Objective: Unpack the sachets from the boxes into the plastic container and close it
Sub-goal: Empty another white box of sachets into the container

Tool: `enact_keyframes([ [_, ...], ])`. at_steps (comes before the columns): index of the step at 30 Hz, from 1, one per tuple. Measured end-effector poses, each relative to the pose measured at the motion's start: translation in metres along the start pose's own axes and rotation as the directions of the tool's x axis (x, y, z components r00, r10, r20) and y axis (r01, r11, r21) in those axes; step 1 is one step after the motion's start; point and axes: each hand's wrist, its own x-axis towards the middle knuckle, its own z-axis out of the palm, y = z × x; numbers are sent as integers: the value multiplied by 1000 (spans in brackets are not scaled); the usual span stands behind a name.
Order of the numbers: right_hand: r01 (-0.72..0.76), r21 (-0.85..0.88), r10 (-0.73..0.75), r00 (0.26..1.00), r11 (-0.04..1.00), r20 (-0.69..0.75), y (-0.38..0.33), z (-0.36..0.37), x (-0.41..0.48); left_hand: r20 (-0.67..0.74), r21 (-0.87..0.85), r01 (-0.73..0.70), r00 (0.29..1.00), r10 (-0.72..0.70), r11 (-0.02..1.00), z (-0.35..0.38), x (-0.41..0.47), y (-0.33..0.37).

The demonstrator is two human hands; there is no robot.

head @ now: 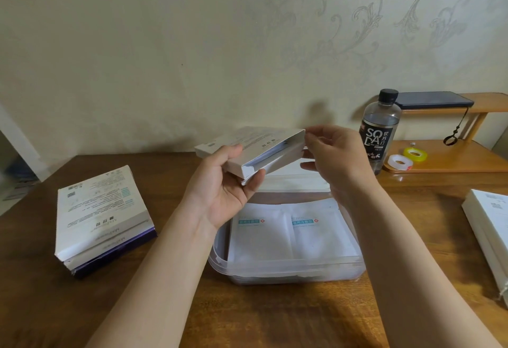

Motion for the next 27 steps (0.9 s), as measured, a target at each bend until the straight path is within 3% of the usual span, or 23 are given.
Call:
enact_keyframes([
  [2,-12,-62,17,996,998,85,0,0,-2,12,-15,-27,1000,28,1000,1,-1,-2],
  [5,137,-231,-89,974,963,206,-6,3,-12,67,-12,-94,993,95,995,3,-4,-6],
  [8,252,-254,-150,921,934,360,-14,8,-22,117,15,-171,979,168,985,2,-3,-6],
  [13,248,-266,-104,882,931,459,-14,4,-23,102,4,-257,962,255,966,-3,1,-5],
  [17,288,-250,-161,889,924,429,-13,13,-27,66,14,-288,956,287,957,-2,3,-10],
  [21,367,-357,-255,911,859,324,-14,25,-31,80,-12,-335,939,334,942,-1,3,-11],
  [23,296,-336,-212,941,894,264,-15,28,-32,79,-16,-358,930,359,933,1,3,-12],
  [27,264,-306,-149,924,915,352,-11,28,-34,90,-29,-358,929,360,933,2,2,-11],
])
